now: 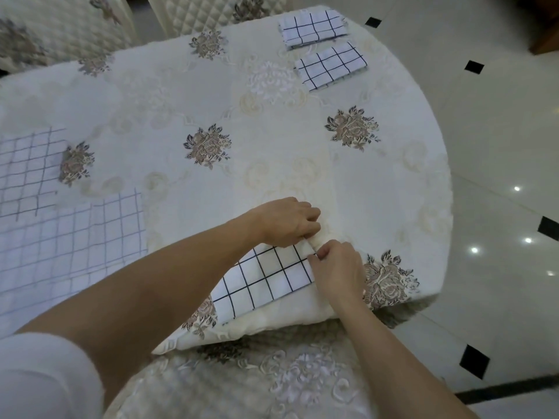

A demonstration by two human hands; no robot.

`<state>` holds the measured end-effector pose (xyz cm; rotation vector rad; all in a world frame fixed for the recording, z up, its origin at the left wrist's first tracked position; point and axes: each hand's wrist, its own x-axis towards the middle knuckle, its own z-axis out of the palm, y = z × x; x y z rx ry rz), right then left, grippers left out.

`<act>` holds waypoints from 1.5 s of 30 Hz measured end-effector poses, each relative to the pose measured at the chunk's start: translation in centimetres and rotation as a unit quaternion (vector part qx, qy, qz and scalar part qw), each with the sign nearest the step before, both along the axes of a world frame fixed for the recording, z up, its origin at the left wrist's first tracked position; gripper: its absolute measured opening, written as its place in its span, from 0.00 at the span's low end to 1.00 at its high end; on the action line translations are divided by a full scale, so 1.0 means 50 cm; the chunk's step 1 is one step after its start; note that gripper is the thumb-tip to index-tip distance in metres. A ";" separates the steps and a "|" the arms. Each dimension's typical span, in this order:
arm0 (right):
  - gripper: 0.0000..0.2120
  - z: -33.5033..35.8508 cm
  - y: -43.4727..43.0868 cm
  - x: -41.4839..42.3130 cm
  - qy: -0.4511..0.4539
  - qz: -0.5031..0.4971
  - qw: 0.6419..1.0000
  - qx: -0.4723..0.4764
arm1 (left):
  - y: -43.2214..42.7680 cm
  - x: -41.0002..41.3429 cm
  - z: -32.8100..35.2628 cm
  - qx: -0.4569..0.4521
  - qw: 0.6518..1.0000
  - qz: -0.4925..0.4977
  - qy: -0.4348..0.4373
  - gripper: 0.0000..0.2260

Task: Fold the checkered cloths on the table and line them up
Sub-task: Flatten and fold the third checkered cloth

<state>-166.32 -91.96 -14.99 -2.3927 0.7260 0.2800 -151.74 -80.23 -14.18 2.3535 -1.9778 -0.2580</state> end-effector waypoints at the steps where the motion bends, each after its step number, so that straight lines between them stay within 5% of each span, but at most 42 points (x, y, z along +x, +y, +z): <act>1: 0.07 -0.001 -0.004 0.003 -0.001 -0.002 1.000 0.012 | -0.002 0.002 0.000 0.001 1.000 0.001 -0.003 0.04; 11: 0.04 0.027 -0.146 0.075 -0.050 -0.023 0.996 0.069 | 0.000 -0.070 0.039 -0.139 0.973 0.182 0.002 0.04; 21: 0.05 0.024 -0.193 0.120 -0.037 -0.009 0.996 0.083 | 0.056 -0.204 -0.025 -0.014 0.980 0.197 0.008 0.19; 24: 0.13 0.023 -0.184 0.122 -0.038 -0.017 0.995 0.086 | 0.035 -0.210 -0.018 -0.003 0.977 0.212 -0.014 0.20; 28: 0.04 0.026 -0.176 0.126 -0.064 -0.043 0.990 0.115 | 0.017 -0.211 -0.013 0.007 0.974 0.223 -0.028 0.18; 39: 0.06 0.060 -0.146 0.111 -0.125 -0.073 0.981 0.128 | 0.030 -0.230 -0.029 -0.014 0.974 0.222 -0.045 0.18; 45: 0.07 0.079 -0.083 0.064 -0.223 0.023 0.973 0.049 | 0.036 -0.235 -0.042 -0.027 0.971 0.237 -0.032 0.18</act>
